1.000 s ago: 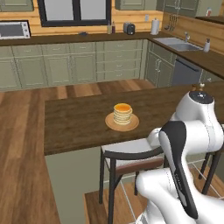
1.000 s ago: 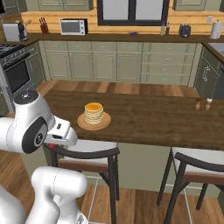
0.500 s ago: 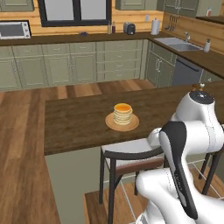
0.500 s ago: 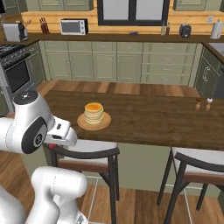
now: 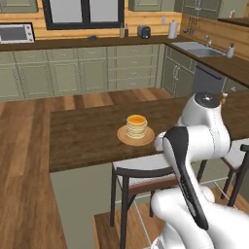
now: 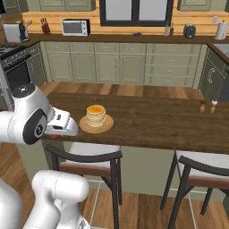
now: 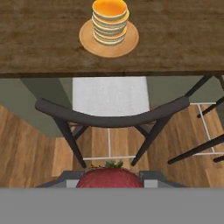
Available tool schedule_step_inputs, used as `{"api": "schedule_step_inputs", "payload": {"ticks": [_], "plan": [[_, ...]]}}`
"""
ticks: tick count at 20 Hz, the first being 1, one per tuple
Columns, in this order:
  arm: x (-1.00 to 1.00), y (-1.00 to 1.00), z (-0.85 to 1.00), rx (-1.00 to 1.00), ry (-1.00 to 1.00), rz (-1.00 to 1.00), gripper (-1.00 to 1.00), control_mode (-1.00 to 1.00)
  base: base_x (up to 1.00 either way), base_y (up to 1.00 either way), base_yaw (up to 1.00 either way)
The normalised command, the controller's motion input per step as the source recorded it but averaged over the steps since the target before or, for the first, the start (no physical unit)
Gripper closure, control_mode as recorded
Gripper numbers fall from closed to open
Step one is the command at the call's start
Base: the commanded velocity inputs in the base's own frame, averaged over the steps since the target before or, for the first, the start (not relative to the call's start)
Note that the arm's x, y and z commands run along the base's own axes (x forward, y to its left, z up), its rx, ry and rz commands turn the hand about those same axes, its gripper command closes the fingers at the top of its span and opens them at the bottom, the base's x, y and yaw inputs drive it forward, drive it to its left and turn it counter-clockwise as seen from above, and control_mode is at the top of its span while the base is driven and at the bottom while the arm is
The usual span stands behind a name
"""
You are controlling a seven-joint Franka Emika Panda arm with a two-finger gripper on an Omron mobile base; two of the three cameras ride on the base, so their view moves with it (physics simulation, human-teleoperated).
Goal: Take the strawberry from the fridge and place it on top of the pancake, located on the dining counter.
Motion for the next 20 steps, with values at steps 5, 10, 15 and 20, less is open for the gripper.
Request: {"api": "schedule_step_inputs", "payload": {"ticks": [5,10,15,20], "plan": [[1.00,0.11,0.45,-0.02,0.00,0.03,1.00,-1.00,0.00,0.00,0.00],[1.00,0.03,0.07,-0.01,0.00,0.00,1.00,-1.00,0.00,0.00,0.00],[1.00,-0.14,-0.17,0.07,0.08,0.02,1.00,-1.00,0.00,0.00,0.00],[1.00,-0.12,-0.09,0.08,0.18,0.08,1.00,-1.00,0.00,0.00,0.00]]}}
